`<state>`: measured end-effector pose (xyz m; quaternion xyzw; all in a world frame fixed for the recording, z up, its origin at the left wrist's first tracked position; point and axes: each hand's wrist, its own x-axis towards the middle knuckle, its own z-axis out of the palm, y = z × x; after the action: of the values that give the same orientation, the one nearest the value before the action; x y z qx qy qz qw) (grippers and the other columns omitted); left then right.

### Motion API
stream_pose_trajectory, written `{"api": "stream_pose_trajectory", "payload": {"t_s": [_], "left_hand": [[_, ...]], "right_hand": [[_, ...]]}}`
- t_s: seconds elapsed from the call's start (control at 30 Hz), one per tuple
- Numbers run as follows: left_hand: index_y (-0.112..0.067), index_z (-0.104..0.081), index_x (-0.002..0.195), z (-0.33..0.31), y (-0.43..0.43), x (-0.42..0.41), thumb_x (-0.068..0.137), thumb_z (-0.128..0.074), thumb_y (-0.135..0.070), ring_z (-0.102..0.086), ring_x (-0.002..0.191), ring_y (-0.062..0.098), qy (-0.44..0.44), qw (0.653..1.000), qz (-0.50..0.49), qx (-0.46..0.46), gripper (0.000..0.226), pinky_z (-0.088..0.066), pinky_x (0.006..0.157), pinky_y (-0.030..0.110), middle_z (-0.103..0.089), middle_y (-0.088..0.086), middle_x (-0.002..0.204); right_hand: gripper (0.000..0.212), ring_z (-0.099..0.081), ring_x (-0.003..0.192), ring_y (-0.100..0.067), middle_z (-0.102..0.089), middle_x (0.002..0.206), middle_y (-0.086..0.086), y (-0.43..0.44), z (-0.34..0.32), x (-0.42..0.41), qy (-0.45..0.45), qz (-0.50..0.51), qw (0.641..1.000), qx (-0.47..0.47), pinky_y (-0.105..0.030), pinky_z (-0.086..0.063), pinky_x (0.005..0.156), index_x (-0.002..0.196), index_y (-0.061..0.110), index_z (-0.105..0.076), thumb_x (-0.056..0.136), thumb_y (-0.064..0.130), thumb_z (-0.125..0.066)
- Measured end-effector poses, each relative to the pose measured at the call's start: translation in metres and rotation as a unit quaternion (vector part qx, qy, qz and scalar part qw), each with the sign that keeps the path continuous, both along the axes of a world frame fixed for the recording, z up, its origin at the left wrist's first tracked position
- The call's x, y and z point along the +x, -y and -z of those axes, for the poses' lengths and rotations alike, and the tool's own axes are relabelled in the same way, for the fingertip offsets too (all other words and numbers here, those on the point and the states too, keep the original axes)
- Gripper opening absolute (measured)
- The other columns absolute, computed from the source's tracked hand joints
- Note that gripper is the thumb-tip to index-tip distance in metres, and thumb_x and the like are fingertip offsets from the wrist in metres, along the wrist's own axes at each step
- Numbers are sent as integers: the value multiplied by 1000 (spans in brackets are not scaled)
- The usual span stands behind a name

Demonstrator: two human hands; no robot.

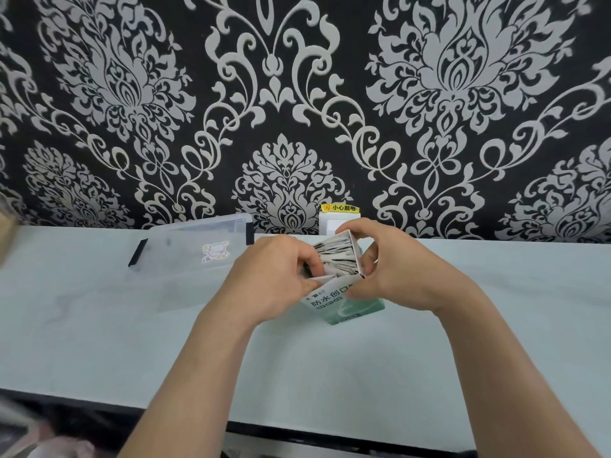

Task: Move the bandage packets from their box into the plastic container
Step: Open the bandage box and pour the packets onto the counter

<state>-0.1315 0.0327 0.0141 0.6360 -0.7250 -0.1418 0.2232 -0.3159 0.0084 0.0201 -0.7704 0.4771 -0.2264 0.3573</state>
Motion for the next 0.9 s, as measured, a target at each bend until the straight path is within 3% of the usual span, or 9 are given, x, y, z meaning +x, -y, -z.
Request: {"api": "stream_pose_trajectory", "payload": {"t_s": [0.07,0.2,0.3,0.4,0.53,0.6,0.67,0.77,0.9], "left_hand": [[-32,-69,67,1,0,0,73,-81,-25,-54,65,7,-22,1000,16,-10,15,-46,61,26,-58,-14,68],[-31,-66,73,1,-1,-3,73,-79,-16,-50,56,-4,-44,998,43,4,20,-36,53,13,-61,-21,62],[-25,-61,78,3,-2,-7,75,-76,-6,-49,50,-2,-98,992,74,20,24,-35,52,10,-69,-9,72],[-23,-63,82,7,0,-5,77,-74,-3,-45,50,1,-176,981,76,41,24,-39,54,17,-65,-5,67],[-29,-70,84,9,4,2,79,-72,4,-52,64,11,-271,961,29,-42,34,-48,64,35,-61,-12,67],[-35,-68,85,8,5,7,82,-67,6,-58,71,14,-293,949,-14,-120,41,-51,72,33,-66,-8,75],[-37,-67,87,8,6,13,84,-63,6,-60,73,17,-282,943,-45,-169,43,-51,71,30,-67,-6,79],[-28,-71,96,10,7,19,83,-61,3,-52,69,8,-169,957,-66,-226,36,-48,66,30,-55,-13,77],[-28,-67,114,15,7,11,84,-69,-18,-49,68,2,-54,977,-55,-199,32,-43,71,28,-41,-15,81]], "right_hand": [[71,-55,55,10,-54,64,27,-1,-1,0,1,-1,1000,0,-13,-44,51,124,33,-50,68,4,-81],[73,-55,54,9,-48,69,21,-2,-3,-4,4,5,1000,-5,-12,-42,48,126,33,-52,66,2,-80],[72,-54,52,12,-50,62,24,-1,-2,-6,13,5,1000,-12,-9,-40,44,125,32,-53,67,-2,-79],[70,-54,54,4,-49,64,20,1,-1,-7,15,12,1000,-12,-13,-44,47,122,35,-54,67,-1,-78],[69,-60,85,-9,-57,97,10,6,0,-10,24,39,998,-44,-30,-56,68,124,32,-54,66,1,-75],[71,-56,100,-18,-52,115,5,9,2,-11,-6,65,994,-86,-36,-54,80,127,31,-51,67,1,-72],[72,-47,103,-18,-41,115,7,11,5,-12,-48,91,987,-124,-33,-50,82,131,30,-46,70,-1,-69],[73,-36,108,-16,-37,117,8,12,9,-11,-83,113,976,-166,-30,-43,85,134,29,-43,71,1,-67],[76,-23,103,-13,-40,125,7,13,15,-7,-120,132,961,-209,-29,-35,90,136,29,-42,69,6,-70]]}}
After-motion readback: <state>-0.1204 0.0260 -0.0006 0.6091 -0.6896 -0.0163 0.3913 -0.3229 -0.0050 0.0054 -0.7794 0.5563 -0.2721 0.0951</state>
